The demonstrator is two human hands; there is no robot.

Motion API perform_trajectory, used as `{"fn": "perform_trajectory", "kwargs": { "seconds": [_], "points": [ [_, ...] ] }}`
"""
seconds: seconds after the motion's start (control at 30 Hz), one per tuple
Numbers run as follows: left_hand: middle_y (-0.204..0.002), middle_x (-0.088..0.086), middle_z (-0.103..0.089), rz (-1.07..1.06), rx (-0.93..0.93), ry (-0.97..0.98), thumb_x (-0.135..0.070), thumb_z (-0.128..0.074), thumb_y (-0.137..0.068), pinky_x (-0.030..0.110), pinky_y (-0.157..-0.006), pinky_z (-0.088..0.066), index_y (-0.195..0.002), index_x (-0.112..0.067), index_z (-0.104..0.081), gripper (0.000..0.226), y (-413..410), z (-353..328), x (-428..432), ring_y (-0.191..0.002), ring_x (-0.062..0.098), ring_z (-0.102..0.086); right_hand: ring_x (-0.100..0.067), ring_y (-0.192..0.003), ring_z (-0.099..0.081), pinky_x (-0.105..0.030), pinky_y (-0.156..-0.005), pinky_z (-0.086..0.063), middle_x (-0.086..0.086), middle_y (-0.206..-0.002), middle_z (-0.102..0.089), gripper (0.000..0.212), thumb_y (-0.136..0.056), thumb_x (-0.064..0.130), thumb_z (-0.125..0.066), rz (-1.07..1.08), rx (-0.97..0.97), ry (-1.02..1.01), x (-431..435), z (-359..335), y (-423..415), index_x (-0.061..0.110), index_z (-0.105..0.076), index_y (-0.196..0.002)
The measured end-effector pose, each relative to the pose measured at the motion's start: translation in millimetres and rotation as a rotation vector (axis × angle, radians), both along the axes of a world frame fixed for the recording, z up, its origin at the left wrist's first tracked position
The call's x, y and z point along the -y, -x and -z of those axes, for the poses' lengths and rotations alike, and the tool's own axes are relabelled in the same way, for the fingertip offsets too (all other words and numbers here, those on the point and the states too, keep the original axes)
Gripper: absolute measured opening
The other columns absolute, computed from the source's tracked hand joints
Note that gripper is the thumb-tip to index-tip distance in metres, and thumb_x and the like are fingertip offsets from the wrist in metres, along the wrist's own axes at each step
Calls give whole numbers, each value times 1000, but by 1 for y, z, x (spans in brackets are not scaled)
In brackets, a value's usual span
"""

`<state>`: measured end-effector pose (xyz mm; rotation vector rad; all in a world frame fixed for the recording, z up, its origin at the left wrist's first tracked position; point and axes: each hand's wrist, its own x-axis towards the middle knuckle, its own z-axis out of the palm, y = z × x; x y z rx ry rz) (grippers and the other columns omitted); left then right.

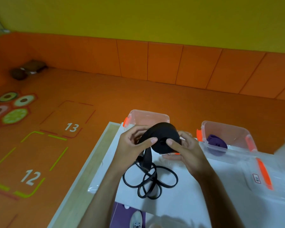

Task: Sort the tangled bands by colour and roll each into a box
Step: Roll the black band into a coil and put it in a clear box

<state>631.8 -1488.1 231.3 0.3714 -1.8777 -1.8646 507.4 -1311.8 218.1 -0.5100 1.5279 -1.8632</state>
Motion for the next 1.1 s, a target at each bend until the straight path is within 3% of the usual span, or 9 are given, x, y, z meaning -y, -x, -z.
{"fn": "perform_trajectory", "kwargs": {
  "seconds": [0.13, 0.27, 0.4, 0.5, 0.6, 0.77, 0.87, 0.97, 1.1],
  "points": [
    [-118, -2, -79, 25, 6, 32, -21, -87, -87, 37, -98, -60, -118, -28, -79, 33, -18, -2, -8, -114, 20, -73, -23, -108, -77, -34, -79, -65, -5, -118, -76, 46, -76, 36, -93, -131, -108, -79, -14, 0, -15, 25, -76, -117],
    [-123, -2, -77, 18, -18, -13, -20, -85, -88, 31, -99, -58, -125, -27, -77, 38, -32, 0, -22, -118, 19, -72, -35, -105, -77, -43, -80, -66, -12, -114, -77, 43, -83, 36, -89, -64, -78, 25, -25, -2, -26, 17, -70, -115],
    [-115, -1, -79, -20, 37, -5, -25, -91, -81, 39, -95, -62, -116, -27, -79, 36, -47, 2, -22, -109, 21, -75, -37, -109, -75, -48, -87, -65, -16, -119, -75, 31, -88, 25, -85, -125, -9, 14, -31, 8, -45, 14, -70, -113],
    [-115, -3, -80, 0, 73, 22, -29, -91, -78, 38, -95, -61, -114, -30, -80, 38, -55, 3, -27, -110, 19, -74, -29, -108, -76, -43, -91, -64, -6, -115, -76, 35, -83, 30, -88, -165, -150, -102, -36, 7, -52, 18, -74, -112],
    [-118, -5, -79, 15, 67, 14, -29, -90, -81, 32, -94, -61, -119, -33, -79, 40, -60, 5, -33, -113, 17, -73, -28, -102, -78, -34, -81, -65, -6, -110, -76, 44, -76, 36, -92, -35, -101, -37, -41, -1, -52, 19, -75, -112],
    [-111, -3, -80, -22, 72, 14, -33, -92, -77, 24, -85, -59, -112, -30, -78, 37, -70, 3, -25, -104, 15, -75, -35, -104, -77, -41, -82, -65, -17, -114, -74, 41, -75, 32, -94, -4, -21, 29, -31, 7, -62, 16, -75, -108],
    [-108, -1, -80, -11, 58, 39, -28, -91, -80, 23, -84, -58, -109, -29, -80, 30, -77, 4, -16, -101, 17, -76, -37, -104, -77, -44, -82, -65, -14, -115, -75, 45, -78, 37, -89, -70, -35, 8, -23, 12, -66, 21, -72, -116],
    [-109, 0, -81, 4, 34, 41, -24, -91, -81, 25, -85, -60, -109, -27, -81, 30, -77, 6, -8, -102, 20, -77, -32, -103, -78, -40, -83, -65, -6, -117, -75, 45, -81, 35, -89, -144, -137, -21, -13, 12, -64, 24, -73, -121],
    [-113, -2, -80, 13, 12, 35, -21, -90, -82, 26, -89, -60, -113, -27, -80, 33, -64, 8, 5, -106, 19, -77, -30, -101, -79, -36, -83, -65, -6, -113, -77, 39, -77, 34, -89, -49, -152, -10, 6, 12, -56, 22, -77, -112]
  ]
}}
